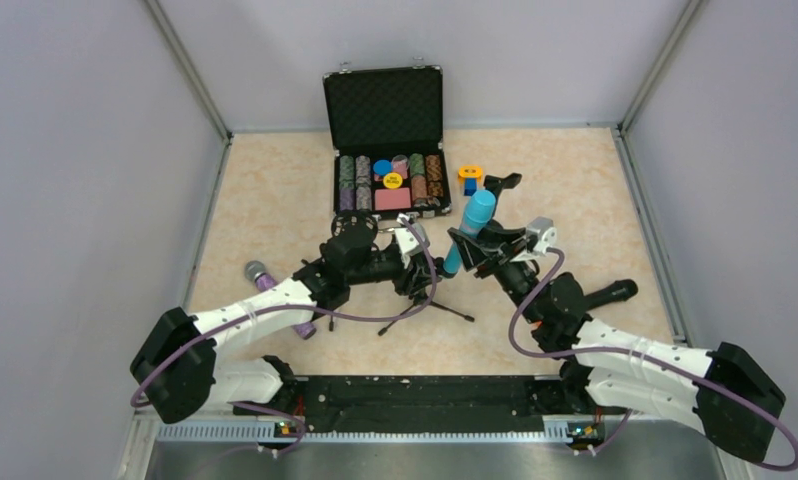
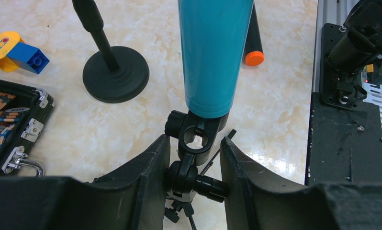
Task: Attach the microphones to the stand
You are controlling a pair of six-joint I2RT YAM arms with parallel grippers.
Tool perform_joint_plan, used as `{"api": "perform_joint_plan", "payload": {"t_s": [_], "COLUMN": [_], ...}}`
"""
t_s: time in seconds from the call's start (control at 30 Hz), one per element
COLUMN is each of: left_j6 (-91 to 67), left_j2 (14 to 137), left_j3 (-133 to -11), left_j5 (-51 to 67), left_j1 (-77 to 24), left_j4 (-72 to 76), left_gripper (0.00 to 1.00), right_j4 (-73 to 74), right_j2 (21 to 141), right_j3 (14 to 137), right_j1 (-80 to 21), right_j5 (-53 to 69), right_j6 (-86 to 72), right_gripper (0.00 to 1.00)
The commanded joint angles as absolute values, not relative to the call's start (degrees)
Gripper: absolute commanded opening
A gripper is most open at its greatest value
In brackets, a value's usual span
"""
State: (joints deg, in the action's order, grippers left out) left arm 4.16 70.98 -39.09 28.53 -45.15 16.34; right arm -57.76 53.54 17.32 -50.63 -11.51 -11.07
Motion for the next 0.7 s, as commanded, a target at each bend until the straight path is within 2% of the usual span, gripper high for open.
{"api": "perform_joint_plan", "payload": {"t_s": [0.0, 0.2, 0.23, 0.3, 0.43, 0.53, 0.67], "left_j6": [0.8, 0.9, 1.0, 0.9, 0.5, 0.2, 0.5], "left_j2": [70.2, 69.8, 69.9, 70.0, 70.2, 70.0, 69.1], "left_j3": [-39.0, -39.1, -39.0, -39.2, -39.3, -39.3, -39.2], "left_j5": [28.4, 28.3, 28.2, 28.2, 27.9, 27.9, 27.6], "left_j1": [-46.0, -46.1, -46.1, -46.1, -46.2, -46.2, -46.2], "left_j4": [17.8, 17.7, 17.7, 17.6, 17.4, 17.2, 16.8], "left_gripper": [0.00, 0.00, 0.00, 0.00, 0.05, 0.13, 0.29], "right_j4": [-31.1, -27.8, -26.8, -25.2, -22.7, -21.4, -19.7], "right_j2": [58.3, 51.3, 49.8, 47.0, 42.5, 40.2, 38.2], "right_j3": [11.4, 13.1, 13.6, 14.7, 16.2, 17.1, 18.3], "right_j1": [-53.4, -53.5, -53.5, -53.5, -53.5, -53.5, -53.5], "right_j5": [-14.1, -15.1, -15.1, -15.3, -15.4, -15.5, -15.1], "right_j6": [-10.5, -10.0, -10.0, -10.0, -10.7, -11.5, -12.5], "right_gripper": [0.00, 0.00, 0.04, 0.19, 0.45, 0.67, 0.82]}}
